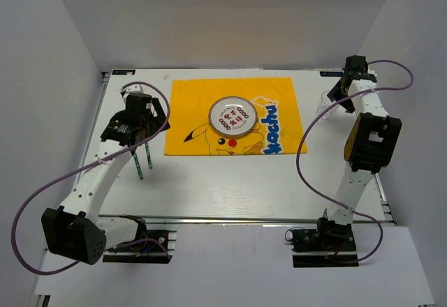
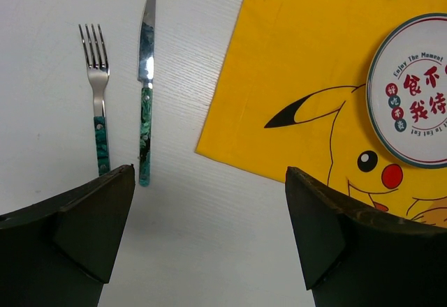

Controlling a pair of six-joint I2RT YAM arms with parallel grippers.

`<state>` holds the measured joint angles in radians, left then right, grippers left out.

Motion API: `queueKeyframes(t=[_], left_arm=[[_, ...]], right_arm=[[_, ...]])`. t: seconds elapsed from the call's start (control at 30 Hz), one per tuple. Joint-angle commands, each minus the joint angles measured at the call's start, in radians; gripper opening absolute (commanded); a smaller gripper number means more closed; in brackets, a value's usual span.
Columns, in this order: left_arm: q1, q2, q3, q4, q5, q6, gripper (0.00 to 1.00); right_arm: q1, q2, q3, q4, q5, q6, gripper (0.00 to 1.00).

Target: Set the dinner table for one person

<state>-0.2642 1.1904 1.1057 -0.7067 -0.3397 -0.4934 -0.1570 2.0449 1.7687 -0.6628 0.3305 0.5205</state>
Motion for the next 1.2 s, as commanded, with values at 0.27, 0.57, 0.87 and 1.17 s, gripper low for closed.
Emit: queueKeyframes(t=[0.27, 0.57, 0.87, 1.17], left_arm=[[-0.004, 0.005, -0.004, 0.021, 0.038, 0.016, 0.98], [-0.004, 0.012, -0.006, 0.024, 0.045, 0.019, 0.98], [0.005, 0.026, -0.007, 0.027, 0.057, 0.019, 0.98], [0.005, 0.040, -0.018, 0.052, 0.091, 0.038, 0.98]], right_arm=[[-0.015, 0.075, 0.009, 0.078, -0.024, -0.013, 0.53], [0.007, 0.035, 0.061, 0.069, -0.028, -0.016, 0.00], [0.154, 0.202, 0.497, -0.044, -0.123, -0.089, 0.00], [0.223, 0.276, 0.386, 0.285, -0.320, -0.096, 0.00]])
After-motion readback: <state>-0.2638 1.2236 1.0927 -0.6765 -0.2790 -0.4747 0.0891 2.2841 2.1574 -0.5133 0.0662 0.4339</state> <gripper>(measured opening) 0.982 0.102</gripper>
